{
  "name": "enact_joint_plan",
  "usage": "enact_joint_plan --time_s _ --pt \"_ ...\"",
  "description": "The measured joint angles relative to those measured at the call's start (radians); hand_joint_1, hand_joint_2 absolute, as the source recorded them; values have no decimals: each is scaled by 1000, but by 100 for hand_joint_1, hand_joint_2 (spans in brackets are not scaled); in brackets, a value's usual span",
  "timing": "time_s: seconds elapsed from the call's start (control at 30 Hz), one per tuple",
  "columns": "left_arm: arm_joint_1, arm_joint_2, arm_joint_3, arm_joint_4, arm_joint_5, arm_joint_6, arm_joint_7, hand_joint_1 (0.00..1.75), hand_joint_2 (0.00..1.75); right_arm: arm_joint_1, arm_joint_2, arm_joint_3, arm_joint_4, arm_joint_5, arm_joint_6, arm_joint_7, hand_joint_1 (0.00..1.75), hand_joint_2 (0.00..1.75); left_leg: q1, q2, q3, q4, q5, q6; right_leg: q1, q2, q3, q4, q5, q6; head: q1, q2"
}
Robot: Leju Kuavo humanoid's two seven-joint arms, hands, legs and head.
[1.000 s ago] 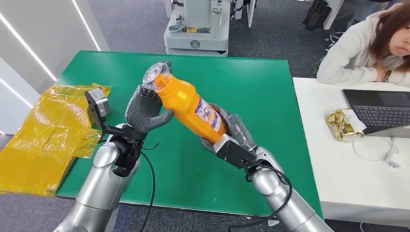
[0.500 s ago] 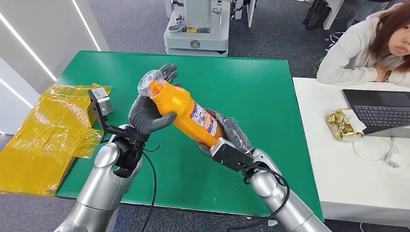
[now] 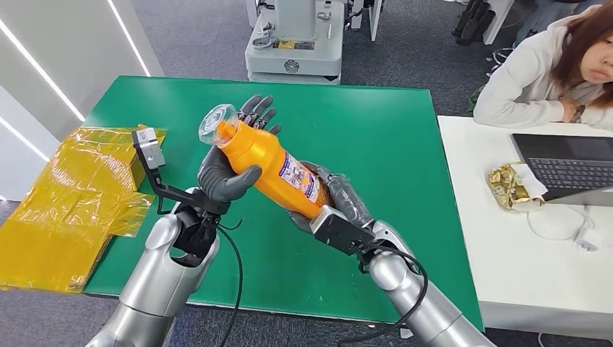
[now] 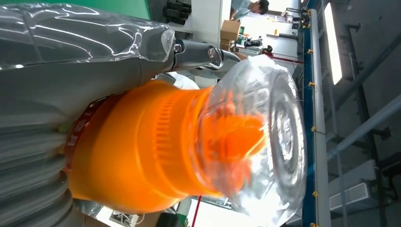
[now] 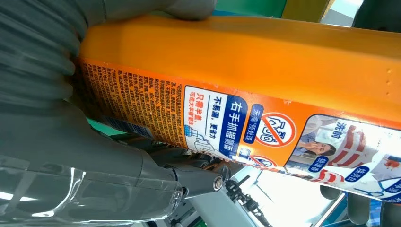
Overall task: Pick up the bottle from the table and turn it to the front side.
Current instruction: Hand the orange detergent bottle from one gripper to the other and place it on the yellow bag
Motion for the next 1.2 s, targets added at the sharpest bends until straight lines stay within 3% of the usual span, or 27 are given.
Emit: enact_joint_plan --time_s 0.17,0.23,0.27,0.37,0.53,0.73,1.03,1.07,1.17,1.2 --pt "0 0 -4 0 2 3 0 1 175 -6 6 1 9 -6 -14 -4 174 175 0 0 0 0 0 0 0 0 0 0 0 0 0 0" --pt "0 0 -7 0 1 9 -1 14 175 -8 7 1 11 -12 -22 -7 174 175 0 0 0 0 0 0 0 0 0 0 0 0 0 0" --pt "0 0 -9 0 -5 13 -3 31 175 -8 8 1 11 -15 -25 -8 174 175 0 0 0 0 0 0 0 0 0 0 0 0 0 0" --pt "0 0 -15 0 -47 38 -25 103 175 -8 8 2 11 -21 -30 -10 172 175 0 0 0 0 0 0 0 0 0 0 0 0 0 0" --pt "-1 0 -23 0 -89 58 -47 150 175 -8 8 2 10 -23 -30 -9 171 175 0 0 0 0 0 0 0 0 0 0 0 0 0 0" --pt "-1 -1 -27 0 -155 103 -68 173 175 0 8 2 5 -5 -31 4 171 175 0 0 0 0 0 0 0 0 0 0 0 0 0 0" --pt "0 -1 -27 1 -167 112 -74 175 175 19 8 2 -8 2 -30 8 164 175 0 0 0 0 0 0 0 0 0 0 0 0 0 0" --pt "0 -1 -27 1 -166 111 -74 175 175 19 8 2 -8 2 -30 8 140 175 0 0 0 0 0 0 0 0 0 0 0 0 0 0" --pt "0 -1 -27 1 -165 108 -74 175 175 19 8 2 -8 4 -30 8 18 175 0 0 0 0 0 0 0 0 0 0 0 0 0 0" --pt "0 -1 -27 1 -165 108 -74 175 175 19 8 2 -8 4 -30 8 0 175 0 0 0 0 0 0 0 0 0 0 0 0 0 0"
